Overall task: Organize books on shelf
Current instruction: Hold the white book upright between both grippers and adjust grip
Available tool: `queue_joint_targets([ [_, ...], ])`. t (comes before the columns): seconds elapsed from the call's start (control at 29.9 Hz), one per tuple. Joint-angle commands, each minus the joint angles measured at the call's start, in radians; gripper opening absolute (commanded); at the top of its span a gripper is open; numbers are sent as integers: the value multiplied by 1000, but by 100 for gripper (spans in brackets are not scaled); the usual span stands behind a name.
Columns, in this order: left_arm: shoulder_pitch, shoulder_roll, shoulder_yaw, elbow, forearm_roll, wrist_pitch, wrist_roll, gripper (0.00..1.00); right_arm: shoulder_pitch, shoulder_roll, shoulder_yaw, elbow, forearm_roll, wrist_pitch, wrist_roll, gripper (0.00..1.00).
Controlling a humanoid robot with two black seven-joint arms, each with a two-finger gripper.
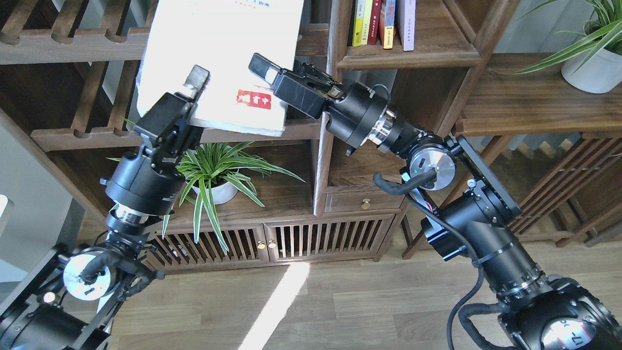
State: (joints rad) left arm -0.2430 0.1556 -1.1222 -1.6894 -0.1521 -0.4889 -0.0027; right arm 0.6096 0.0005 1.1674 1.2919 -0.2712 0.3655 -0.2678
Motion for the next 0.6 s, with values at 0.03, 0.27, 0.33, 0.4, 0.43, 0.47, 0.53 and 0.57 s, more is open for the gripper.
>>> queue_joint_targets([
  [0.03, 42, 2, -14, -4, -1, 0, -3, 0, 19, -1, -6, -5, 6, -3, 1, 97],
  [0.27, 91, 2, 19, -4, -1, 0, 4, 0, 27, -1, 6, -11, 23, -3, 2, 97],
  [0.33, 87, -1, 19, -6, -1, 0, 6, 0, 29, -1, 6, -11, 27, -3, 2, 97],
  [0.4, 82, 1, 19, -7, -1, 0, 6, 0, 29, -1, 5, -11, 27, -5, 2, 97],
  [0.43, 82, 1, 19, -7, -1, 0, 4, 0, 27, -1, 5, -11, 27, -5, 2, 97],
  [0.47, 80, 1, 18, -9, -1, 0, 4, 0, 27, -1, 2, -13, 29, -5, 2, 97],
  [0.53, 80, 1, 12, -10, -1, 0, 4, 0, 27, -1, 0, -20, 29, -7, 2, 97],
  [0.57, 80, 1, 10, -12, -1, 0, 4, 0, 27, -1, 1, -20, 29, -8, 2, 97],
])
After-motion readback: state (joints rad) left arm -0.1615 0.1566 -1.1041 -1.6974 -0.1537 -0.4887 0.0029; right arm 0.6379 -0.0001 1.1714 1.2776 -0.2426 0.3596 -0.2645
